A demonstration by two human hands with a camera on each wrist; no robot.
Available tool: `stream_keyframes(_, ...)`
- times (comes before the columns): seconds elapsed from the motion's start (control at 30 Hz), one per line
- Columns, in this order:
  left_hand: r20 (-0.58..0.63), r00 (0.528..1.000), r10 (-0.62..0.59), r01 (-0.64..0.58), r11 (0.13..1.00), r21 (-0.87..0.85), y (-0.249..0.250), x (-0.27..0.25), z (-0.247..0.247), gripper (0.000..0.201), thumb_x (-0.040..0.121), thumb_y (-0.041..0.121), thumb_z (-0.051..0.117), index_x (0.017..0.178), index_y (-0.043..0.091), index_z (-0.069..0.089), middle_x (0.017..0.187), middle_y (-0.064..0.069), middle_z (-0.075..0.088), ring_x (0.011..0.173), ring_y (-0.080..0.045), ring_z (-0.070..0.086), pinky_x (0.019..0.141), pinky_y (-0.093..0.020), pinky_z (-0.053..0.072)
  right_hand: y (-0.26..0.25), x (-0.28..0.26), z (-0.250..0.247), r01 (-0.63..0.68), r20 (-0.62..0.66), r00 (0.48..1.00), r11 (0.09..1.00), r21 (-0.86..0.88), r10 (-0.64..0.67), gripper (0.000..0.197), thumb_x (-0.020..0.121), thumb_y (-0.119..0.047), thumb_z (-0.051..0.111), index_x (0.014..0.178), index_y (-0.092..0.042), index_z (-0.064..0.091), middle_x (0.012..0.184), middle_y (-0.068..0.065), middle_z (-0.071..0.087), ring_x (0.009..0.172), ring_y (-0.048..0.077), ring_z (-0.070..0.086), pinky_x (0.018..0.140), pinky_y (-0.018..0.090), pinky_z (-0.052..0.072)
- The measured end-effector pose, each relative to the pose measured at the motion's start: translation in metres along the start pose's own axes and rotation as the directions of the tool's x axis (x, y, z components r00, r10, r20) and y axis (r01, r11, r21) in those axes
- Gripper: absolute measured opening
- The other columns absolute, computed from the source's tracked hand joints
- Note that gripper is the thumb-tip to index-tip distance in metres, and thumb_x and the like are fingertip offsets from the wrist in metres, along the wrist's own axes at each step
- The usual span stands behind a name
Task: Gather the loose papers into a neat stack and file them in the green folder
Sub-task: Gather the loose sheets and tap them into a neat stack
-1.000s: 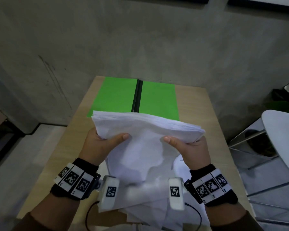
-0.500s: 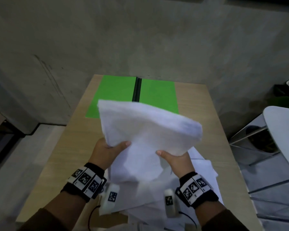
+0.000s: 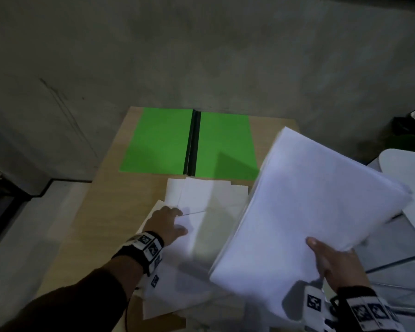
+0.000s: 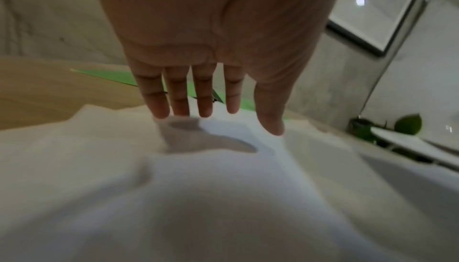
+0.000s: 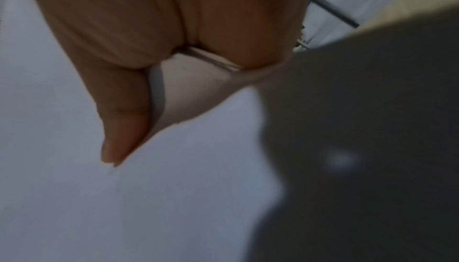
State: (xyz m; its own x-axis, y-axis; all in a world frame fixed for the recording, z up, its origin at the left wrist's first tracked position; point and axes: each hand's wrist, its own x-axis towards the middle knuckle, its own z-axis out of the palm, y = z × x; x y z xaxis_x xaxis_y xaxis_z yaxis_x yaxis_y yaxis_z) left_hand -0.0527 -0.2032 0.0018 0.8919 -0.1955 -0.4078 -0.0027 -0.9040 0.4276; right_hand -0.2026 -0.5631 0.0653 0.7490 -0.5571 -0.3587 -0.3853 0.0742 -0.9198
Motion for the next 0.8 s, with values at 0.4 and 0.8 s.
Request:
stream_keyframes(0.4,0.167,0.985,0.036,-0.057,0.990,0.126,0.023,0.012,-0.012,0.050,0.096,0.038,0.041,0.143,0.026,0.032,0.144,-0.008,0.044,0.128,-0.025,0.044,0.103,-0.037,0.037,0.014,-0.014,-0.017,-0.010,-0.118,0.993,0.999,0.041,0.015,0.017,0.072,-0.007,0.073,0.068,-0.004,0.057,0.039,-0.005,0.059,0.049,0.016,0.053,0.052,0.017,0.049)
stream_keyframes(0.8,0.001,0.926,-0.377,0.375,0.923,-0.090,0.023,-0.008,0.034,0.083,0.067,0.038,0.074,0.133,0.017,0.027,0.131,-0.013,0.038,0.118,-0.037,0.044,0.091,-0.042,0.047,0.016,-0.003,-0.002,-0.053,-0.039,0.998,0.994,0.096,0.057,0.039,0.041,-0.037,0.090,0.060,-0.020,0.061,0.057,-0.004,0.063,0.072,0.020,0.058,0.076,0.030,0.048)
